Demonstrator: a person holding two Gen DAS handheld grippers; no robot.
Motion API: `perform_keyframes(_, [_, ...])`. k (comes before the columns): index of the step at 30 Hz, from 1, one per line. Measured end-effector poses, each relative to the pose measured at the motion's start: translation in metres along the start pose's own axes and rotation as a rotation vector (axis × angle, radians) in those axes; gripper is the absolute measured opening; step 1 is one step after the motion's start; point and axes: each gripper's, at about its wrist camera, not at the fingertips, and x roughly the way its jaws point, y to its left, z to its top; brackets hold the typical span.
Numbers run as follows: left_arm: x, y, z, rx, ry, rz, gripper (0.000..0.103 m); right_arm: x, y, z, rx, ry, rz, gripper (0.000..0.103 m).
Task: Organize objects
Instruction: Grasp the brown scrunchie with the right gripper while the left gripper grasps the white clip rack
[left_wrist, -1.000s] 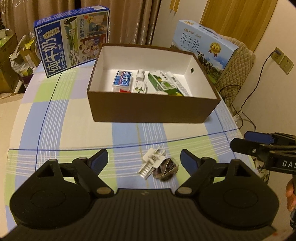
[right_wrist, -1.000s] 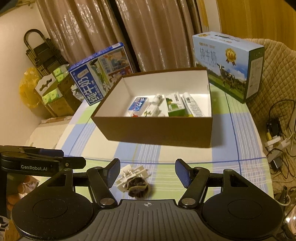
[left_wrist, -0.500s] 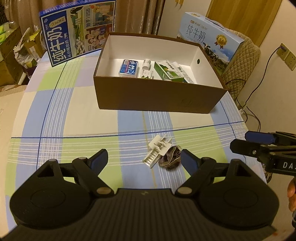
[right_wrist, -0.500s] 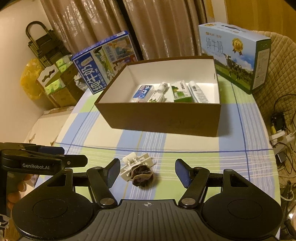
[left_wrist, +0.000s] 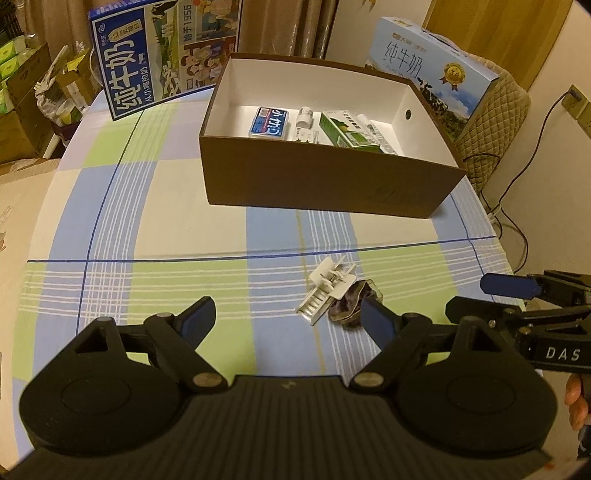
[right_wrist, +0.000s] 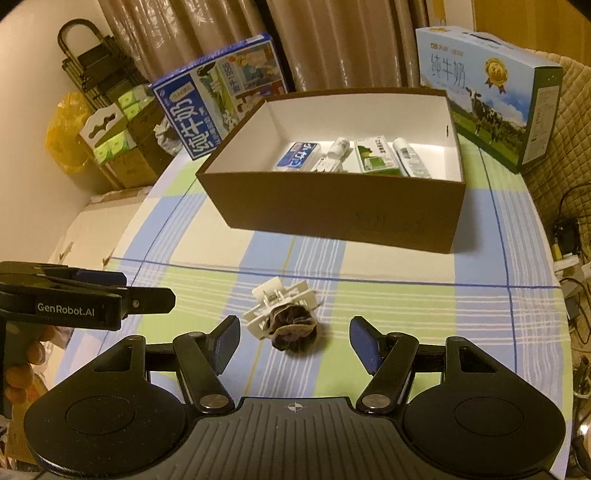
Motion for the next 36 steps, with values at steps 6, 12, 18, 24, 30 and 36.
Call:
perform_keyframes(6, [0.005,0.004,-0.003,-0.006,0.014,0.004,0.083,0.011,0.000,-0.005,0.000,0.031,0.003,0.063])
perform_keyframes(12, [0.014,0.011,-0.011,-0.022,0.038,0.015,0.083,0.024,0.000,-0.010,0.006,0.062,0.002,0.063])
perform_keyframes(18, [0.024,0.020,-0.020,-0.039,0.065,0.031,0.083,0.043,0.001,-0.016,-0.001,0.091,0.007,0.063])
perform_keyframes(24, [0.035,0.028,-0.024,-0.049,0.073,0.041,0.083,0.063,0.004,-0.018,-0.042,0.095,0.000,0.063])
perform_keyframes(30, [0.047,0.035,-0.026,-0.060,0.087,0.053,0.083,0.084,0.006,-0.019,-0.084,0.087,-0.015,0.063])
perform_keyframes(36, [0.057,0.040,-0.028,-0.062,0.098,0.060,0.083,0.104,0.006,-0.020,-0.084,0.071,-0.017,0.063])
